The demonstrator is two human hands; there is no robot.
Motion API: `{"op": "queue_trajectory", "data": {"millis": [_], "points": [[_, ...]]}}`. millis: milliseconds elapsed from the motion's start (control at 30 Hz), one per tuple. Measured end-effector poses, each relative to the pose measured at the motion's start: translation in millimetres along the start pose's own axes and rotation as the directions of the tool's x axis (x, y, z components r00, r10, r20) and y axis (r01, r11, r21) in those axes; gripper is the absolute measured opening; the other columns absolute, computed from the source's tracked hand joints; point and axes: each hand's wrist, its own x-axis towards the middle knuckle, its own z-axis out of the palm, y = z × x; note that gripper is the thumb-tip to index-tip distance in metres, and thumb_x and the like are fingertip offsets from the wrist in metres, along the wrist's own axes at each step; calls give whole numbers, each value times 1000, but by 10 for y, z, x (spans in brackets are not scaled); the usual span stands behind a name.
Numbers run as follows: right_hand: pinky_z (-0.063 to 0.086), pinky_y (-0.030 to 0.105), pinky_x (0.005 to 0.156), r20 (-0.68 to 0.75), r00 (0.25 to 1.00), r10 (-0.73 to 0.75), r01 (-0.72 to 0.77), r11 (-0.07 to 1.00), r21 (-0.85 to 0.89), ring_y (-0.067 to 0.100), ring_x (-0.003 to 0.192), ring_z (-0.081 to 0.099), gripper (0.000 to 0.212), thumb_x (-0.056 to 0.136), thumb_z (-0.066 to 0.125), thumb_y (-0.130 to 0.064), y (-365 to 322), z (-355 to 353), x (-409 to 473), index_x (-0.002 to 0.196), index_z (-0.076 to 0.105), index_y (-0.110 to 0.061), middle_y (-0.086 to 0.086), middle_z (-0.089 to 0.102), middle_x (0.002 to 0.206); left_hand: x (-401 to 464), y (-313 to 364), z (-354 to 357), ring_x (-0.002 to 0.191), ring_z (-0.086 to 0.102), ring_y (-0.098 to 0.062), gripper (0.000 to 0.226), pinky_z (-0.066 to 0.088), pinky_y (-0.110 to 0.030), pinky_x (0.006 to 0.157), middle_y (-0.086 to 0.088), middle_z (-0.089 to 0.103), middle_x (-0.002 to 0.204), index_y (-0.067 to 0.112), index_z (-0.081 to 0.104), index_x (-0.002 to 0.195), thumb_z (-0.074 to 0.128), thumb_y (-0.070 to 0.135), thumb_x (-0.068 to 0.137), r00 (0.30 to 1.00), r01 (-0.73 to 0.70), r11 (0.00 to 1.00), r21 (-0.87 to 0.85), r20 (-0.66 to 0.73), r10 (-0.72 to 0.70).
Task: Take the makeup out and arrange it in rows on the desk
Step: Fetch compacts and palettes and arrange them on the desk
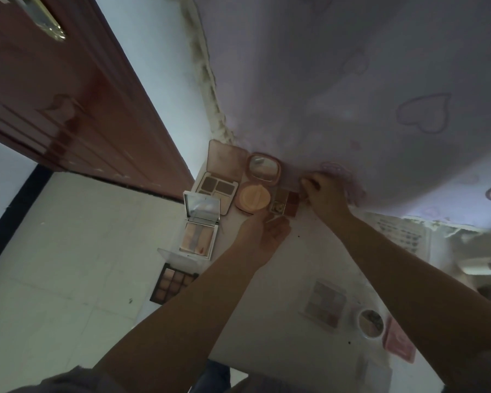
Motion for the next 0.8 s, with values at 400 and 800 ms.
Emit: {"op": "queue_trajectory", "data": {"millis": [400, 800], "points": [[42, 17, 65, 116, 992, 41, -19, 983, -180, 16, 82, 57, 18, 91, 54, -16, 91, -428, -784, 107, 60, -10, 4, 62, 94, -326, -292, -205, 104, 56, -25, 24, 42, -39, 97, -14, 59, 106, 3, 55, 116, 45, 13, 97, 996, 80, 812, 578, -6, -93], [28, 35, 108, 326, 945, 1, 230, 707, -668, 24, 126, 36, 47, 86, 54, -38, 504, -122, -2133, 125, 43, -13, 10, 36, 139, -723, -742, -374, 69, 53, -8, 28, 40, -23, 66, 1, 59, 78, 19, 60, 77, 42, 6, 94, 988, -86, 436, 896, 133, -80]]}}
